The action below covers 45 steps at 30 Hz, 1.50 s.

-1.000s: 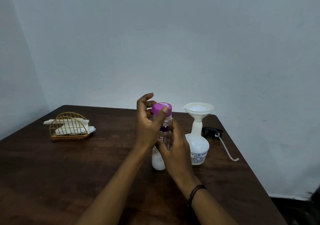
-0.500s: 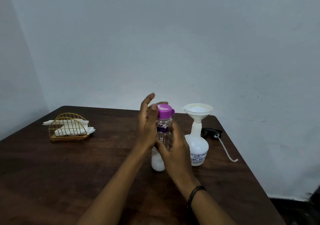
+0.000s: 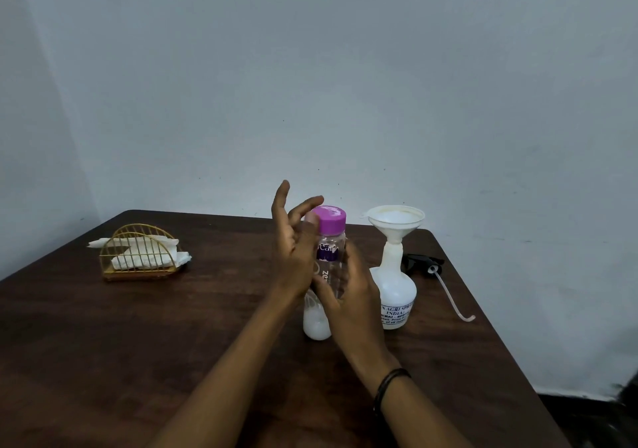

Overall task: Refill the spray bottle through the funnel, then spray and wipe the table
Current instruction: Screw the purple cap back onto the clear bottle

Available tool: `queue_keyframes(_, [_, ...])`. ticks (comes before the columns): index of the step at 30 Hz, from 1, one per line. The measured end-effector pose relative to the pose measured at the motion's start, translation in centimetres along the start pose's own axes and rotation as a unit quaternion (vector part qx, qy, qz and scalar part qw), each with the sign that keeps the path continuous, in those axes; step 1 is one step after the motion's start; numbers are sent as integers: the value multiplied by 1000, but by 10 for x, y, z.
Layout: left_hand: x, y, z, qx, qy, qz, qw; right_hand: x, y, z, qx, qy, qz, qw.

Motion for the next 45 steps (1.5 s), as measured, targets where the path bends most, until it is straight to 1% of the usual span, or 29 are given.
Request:
queue_keyframes(2, [-7,5,1,-26,-27,-23,999,1,1,-1,0,3,2,1000])
queue_keyframes(4, [-7,4,2,-33,-18,-31,999,2,1,-1,-1,4,2,1000])
queue_keyframes(6, [-2,-1,1,-19,2,2,1000,3,1,-1,-1,3,1,1000])
queue_keyframes(8, [1,-5,-1,3,5,32,999,1,1,-1,-1,-1,2,1000])
queue_keyframes(12, [-3,0,-2,-17,-24,-3,1000,0,-1,-2,1,-2,1,1000])
queue_keyframes(13, [-2,-1,-3,-15,-18,-4,1000,1,0,-2,1,0,0,1000])
queue_keyframes(16, [5,-8,-6,-8,12,49,999,1,1,-2,-2,3,-4,1000])
queue_keyframes(19, [7,-4,-7,-18,16,62,998,-1,0,-1,0,-3,0,1000])
queue_keyframes(25, [14,-4,-7,-35,73,20,997,-6,-3,0,15,-17,24,999])
queue_keyframes(28, [14,-6,-9,-37,67,29,997,-2,0,-2,1,-3,7,1000])
queue_keyframes(30, [14,-6,-8,-52,64,23,996,0,2,-2,-9,-2,-1,1000])
queue_keyframes(36, [15,-4,-4,-84,108,0,991,-4,5,-2,-12,-11,-5,1000])
queue_keyframes(41, [14,-9,-4,-66,111,22,991,0,4,-1,-21,-1,-15,1000])
queue_keyframes(43, [15,-10,-5,-52,111,44,991,1,4,-1,-30,-5,-20,999])
queue_keyframes(45, [17,-10,-8,-28,130,80,988,-1,4,-2,-34,-18,-30,999])
Point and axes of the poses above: each hand's wrist, its own z-axis towards the middle knuckle, its own x-axis out of the palm, y = z × x, the point moved 9 cm from there along z, towards the middle knuckle
